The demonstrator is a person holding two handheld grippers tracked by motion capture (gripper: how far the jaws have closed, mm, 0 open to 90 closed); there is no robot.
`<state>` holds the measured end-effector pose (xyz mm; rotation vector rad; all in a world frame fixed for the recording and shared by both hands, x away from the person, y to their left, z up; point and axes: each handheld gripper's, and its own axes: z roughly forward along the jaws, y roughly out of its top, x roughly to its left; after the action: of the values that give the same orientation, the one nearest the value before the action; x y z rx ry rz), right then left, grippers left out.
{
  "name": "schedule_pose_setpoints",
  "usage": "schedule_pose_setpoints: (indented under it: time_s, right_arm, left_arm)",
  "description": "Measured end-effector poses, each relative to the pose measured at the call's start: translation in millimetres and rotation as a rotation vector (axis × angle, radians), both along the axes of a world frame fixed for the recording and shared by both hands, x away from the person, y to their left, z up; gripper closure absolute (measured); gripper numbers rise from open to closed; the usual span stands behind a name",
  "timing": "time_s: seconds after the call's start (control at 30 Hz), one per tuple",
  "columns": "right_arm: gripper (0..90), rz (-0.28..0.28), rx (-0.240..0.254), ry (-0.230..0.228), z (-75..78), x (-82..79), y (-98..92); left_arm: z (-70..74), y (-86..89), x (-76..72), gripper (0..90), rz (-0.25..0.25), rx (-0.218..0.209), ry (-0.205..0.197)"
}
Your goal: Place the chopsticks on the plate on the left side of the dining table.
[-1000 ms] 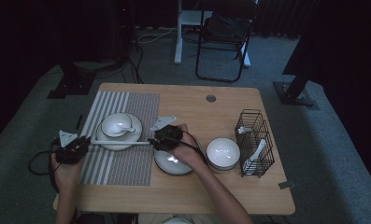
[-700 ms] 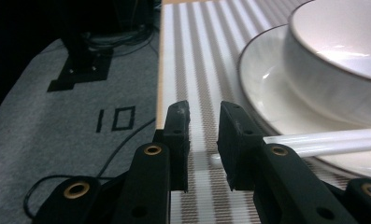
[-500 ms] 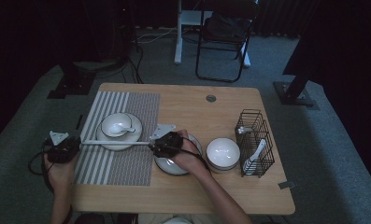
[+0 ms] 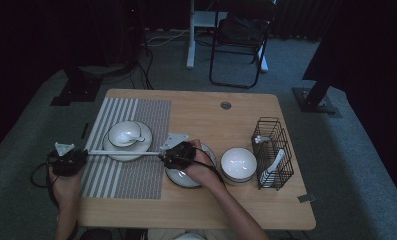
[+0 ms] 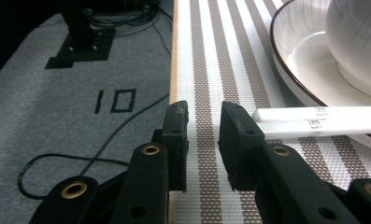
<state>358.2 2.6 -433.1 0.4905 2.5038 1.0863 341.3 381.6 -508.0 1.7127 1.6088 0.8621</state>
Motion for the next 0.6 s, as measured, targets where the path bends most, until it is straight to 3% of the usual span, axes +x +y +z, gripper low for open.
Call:
schedule_pose_setpoints:
  time_s: [0.6]
  right_arm:
    - [55.7,-0.015,0.004,-0.004,2.1,1.3,-2.7]
  left_arm:
    - [2.5,-1.7,-0.7,73.0,-0.008,-0.001,-0.004]
